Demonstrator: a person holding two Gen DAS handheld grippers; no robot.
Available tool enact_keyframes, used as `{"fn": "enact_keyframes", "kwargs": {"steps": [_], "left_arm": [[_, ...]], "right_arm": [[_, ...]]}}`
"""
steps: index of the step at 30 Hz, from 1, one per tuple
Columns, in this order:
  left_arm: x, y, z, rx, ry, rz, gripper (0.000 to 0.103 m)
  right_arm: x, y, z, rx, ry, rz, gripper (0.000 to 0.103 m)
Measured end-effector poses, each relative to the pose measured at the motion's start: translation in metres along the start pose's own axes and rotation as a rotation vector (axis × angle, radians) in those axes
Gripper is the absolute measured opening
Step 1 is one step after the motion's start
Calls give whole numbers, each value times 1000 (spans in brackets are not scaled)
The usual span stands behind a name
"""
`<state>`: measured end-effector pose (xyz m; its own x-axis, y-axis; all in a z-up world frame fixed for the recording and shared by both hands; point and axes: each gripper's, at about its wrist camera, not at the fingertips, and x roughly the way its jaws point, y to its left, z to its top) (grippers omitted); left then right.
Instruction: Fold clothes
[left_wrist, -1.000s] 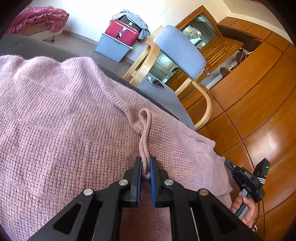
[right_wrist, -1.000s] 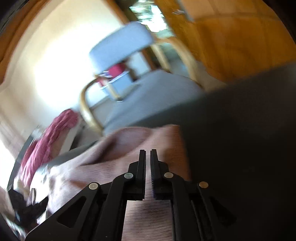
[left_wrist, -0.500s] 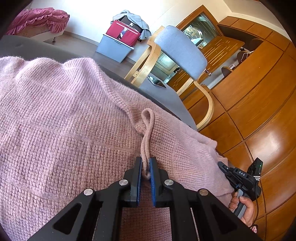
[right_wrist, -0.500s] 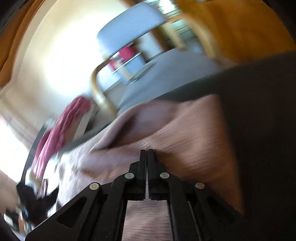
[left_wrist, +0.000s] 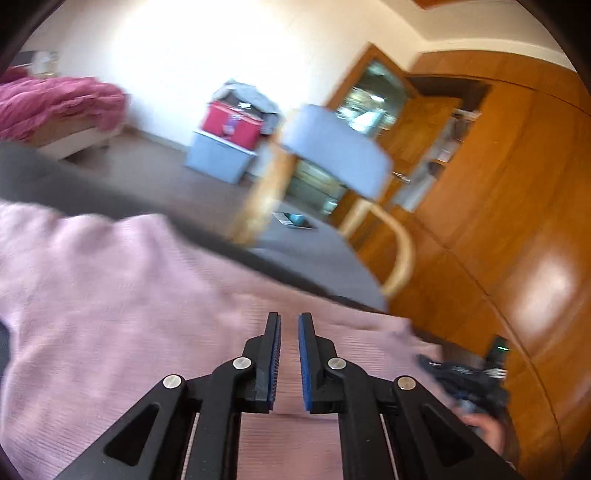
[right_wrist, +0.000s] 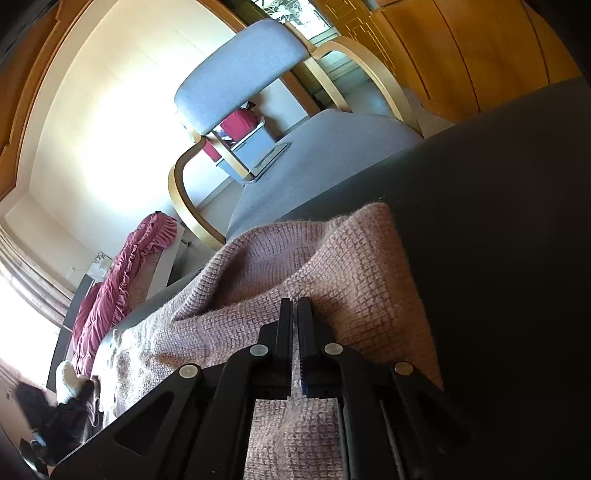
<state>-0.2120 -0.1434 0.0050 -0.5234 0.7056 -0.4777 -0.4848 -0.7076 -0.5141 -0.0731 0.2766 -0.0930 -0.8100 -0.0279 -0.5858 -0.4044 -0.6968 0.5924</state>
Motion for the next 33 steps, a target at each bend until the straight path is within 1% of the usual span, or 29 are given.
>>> {"fn": "enact_keyframes", "kwargs": {"steps": [3,4,6,8,9,11,13,14,15,16,17,18,22,24,27,32,33], "left_arm": [[25,-54,-4,70,90,-96,7],[35,-68,-7,94,113,-115,7],[62,-97,-19,143,164,-132,7],[94,-114,-28,156,222,-145,7],[109,-117,-34,154,250,-148,7],[127,-112,-42,141,277,-120,7],[136,-94,-46,77,293,-81,7],[140,-84,-48,43,301,-62,3],[140,-71,-46,-32,307,-99,3],[138,-64,-44,-62,304,-104,3],[135,-61,-42,-68,295,-93,2],[133,-60,-41,-49,286,-84,2],[115,-43,-35,-47,241,-58,2],[104,-20,-31,-89,217,-31,1],[90,12,-27,-171,191,-43,1],[73,41,-28,-275,95,49,1],[70,43,-28,-283,82,68,1]], "right_arm": [[0,0,1,-1,1,0,3],[0,0,1,-1,1,2,3],[0,-1,1,3,2,7,3],[-1,-1,1,4,5,13,3],[-1,-1,1,5,7,16,3],[0,-2,0,9,9,24,3],[0,-4,0,15,11,32,3],[0,-4,0,17,12,35,3],[1,-3,0,15,15,37,3],[2,-2,0,12,18,36,3],[2,-1,0,8,19,34,3],[2,-1,-1,5,21,35,3],[2,-3,-2,20,19,47,3],[2,-2,-1,18,19,44,3],[2,-1,-2,17,19,42,3],[2,-2,-3,21,17,44,2],[2,-2,-3,22,17,44,2]]}}
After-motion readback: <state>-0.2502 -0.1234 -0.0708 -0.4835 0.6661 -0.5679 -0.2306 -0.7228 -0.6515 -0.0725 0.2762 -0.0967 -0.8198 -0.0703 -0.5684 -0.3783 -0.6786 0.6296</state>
